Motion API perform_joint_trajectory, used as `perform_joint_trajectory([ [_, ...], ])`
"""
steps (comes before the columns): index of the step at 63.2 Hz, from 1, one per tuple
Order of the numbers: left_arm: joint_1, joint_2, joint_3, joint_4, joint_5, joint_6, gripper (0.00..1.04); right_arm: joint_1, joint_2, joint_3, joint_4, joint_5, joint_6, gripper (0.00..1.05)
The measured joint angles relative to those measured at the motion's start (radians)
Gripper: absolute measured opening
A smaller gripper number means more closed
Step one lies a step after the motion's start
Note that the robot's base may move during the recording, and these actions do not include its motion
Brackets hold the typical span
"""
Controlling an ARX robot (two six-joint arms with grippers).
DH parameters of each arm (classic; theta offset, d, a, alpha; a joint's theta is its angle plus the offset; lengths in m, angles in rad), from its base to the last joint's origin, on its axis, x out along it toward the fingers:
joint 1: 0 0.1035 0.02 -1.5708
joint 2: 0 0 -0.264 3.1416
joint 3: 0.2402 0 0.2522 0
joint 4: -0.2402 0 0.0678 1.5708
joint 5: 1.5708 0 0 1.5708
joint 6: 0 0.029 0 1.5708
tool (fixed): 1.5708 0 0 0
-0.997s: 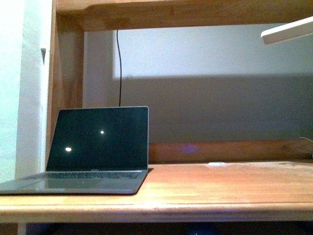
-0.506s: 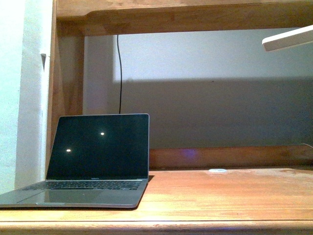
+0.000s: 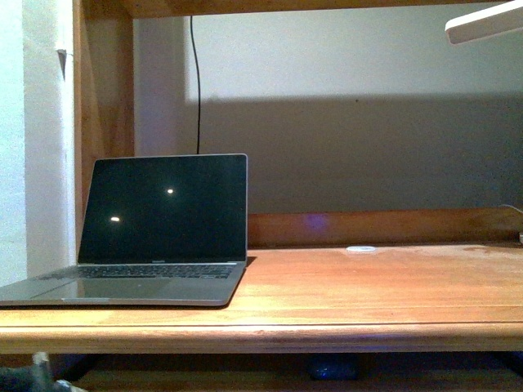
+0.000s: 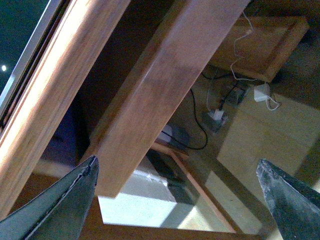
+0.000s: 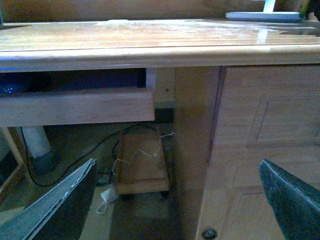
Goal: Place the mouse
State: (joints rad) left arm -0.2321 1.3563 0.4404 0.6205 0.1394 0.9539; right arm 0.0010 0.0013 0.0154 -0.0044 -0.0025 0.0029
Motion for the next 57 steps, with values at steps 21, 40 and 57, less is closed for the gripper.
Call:
perform_joint_trajectory([
  [21,0.062,0.233,0.047,0.199,0.045,0.349,0.97,0.000,0.000,0.000,0.000,0.000,0.000,0.97],
  [40,0.131,0.339,0.100,0.315,0.097,0.457,0.97,0.000,0.000,0.000,0.000,0.000,0.000,0.97],
  [57,0.139,0.407,0.190,0.341,0.132,0.499,0.97,0.000,0.000,0.000,0.000,0.000,0.000,0.97],
])
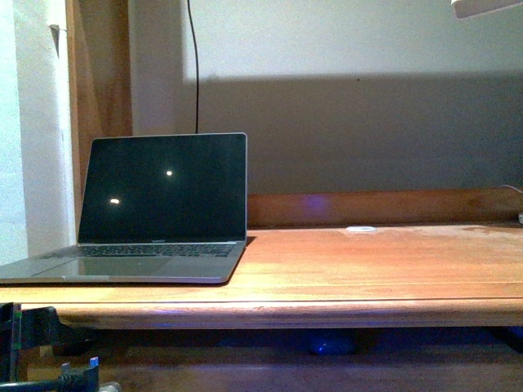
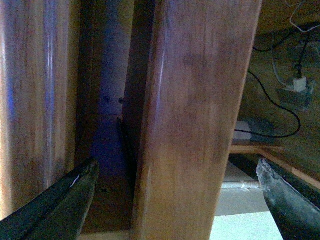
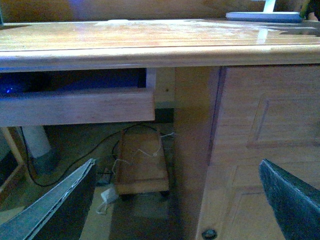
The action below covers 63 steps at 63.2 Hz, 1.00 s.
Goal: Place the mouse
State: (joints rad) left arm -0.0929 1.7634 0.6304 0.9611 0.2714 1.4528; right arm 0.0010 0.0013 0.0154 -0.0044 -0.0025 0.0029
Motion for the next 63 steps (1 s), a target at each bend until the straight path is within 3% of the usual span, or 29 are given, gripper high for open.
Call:
perform_joint_trajectory([
  [31,-0.063,0.106,0.131,-0.090,0.035,-0.108,0.97,0.000,0.000,0.000,0.000,0.000,0.000,0.97],
  [50,-0.108,0.010,0.187,-0.433,-0.022,-0.271,0.97,0.000,0.000,0.000,0.000,0.002,0.000,0.97],
  [63,-0.180,-0.118,0.195,-0.673,-0.014,-0.513,0.97,0.000,0.000,0.000,0.000,0.002,0.000,0.97],
])
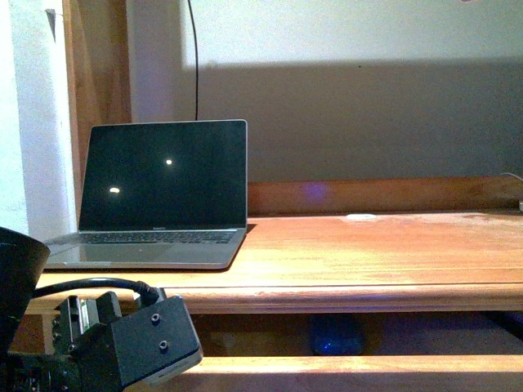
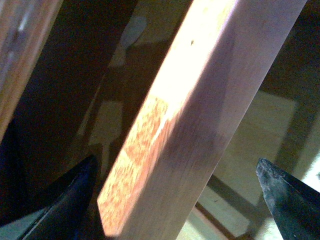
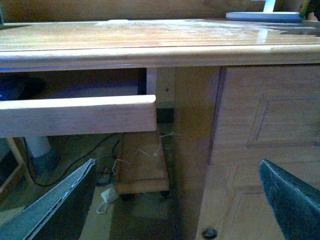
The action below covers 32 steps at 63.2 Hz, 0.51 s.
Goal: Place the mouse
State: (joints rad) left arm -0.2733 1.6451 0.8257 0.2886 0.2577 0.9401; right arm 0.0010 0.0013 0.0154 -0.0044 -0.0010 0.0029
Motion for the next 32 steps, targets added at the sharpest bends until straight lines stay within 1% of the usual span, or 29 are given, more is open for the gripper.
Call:
perform_joint_trajectory([
  [8,-0.053,-0.072,-0.037,-0.060,0.026,-0.084,0.97,0.000,0.000,0.000,0.000,0.000,0.000,0.97],
  [20,-0.179,-0.212,-0.121,-0.151,0.069,-0.214,0.97,0.000,0.000,0.000,0.000,0.000,0.000,0.97],
  [32,-0.240,-0.272,-0.149,-0.177,0.072,-0.323,0.97,0.000,0.000,0.000,0.000,0.000,0.000,0.97],
])
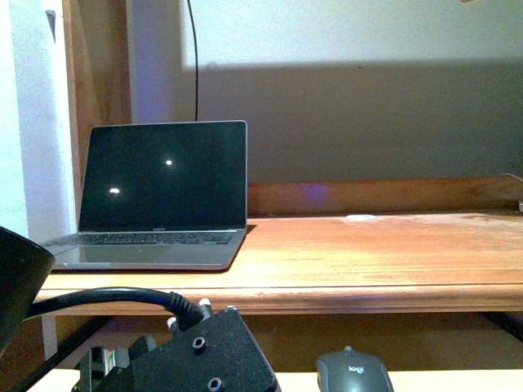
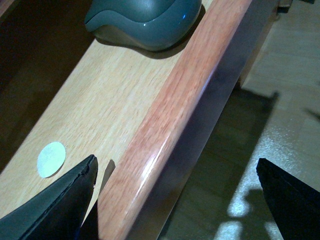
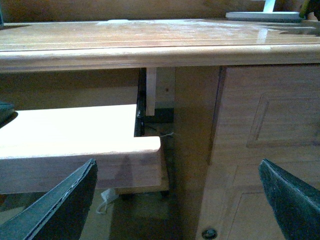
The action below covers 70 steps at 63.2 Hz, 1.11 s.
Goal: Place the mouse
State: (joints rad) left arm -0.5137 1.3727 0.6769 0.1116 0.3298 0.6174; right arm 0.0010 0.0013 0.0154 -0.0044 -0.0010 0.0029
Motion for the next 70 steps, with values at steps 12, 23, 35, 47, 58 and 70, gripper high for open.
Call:
perform_joint_trajectory([
  [12,-0.060,-0.061,-0.006,-0.020,0.036,-0.174,0.97,0.000,0.000,0.000,0.000,0.000,0.000,0.97],
  [23,-0.076,-0.092,-0.003,0.003,0.015,-0.307,0.97,0.000,0.000,0.000,0.000,0.000,0.000,0.97],
  [35,-0.038,-0.133,0.050,0.091,-0.117,-0.421,0.97,0.000,0.000,0.000,0.000,0.000,0.000,0.97],
  [47,0.055,-0.184,0.105,0.185,-0.376,-0.498,0.97,0.000,0.000,0.000,0.000,0.000,0.000,0.97],
  [58,0.132,-0.305,0.068,0.276,-0.617,-0.484,0.97,0.000,0.000,0.000,0.000,0.000,0.000,0.97],
  [70,0.098,-0.521,-0.045,0.254,-0.808,-0.439,0.97,0.000,0.000,0.000,0.000,0.000,0.000,0.97],
])
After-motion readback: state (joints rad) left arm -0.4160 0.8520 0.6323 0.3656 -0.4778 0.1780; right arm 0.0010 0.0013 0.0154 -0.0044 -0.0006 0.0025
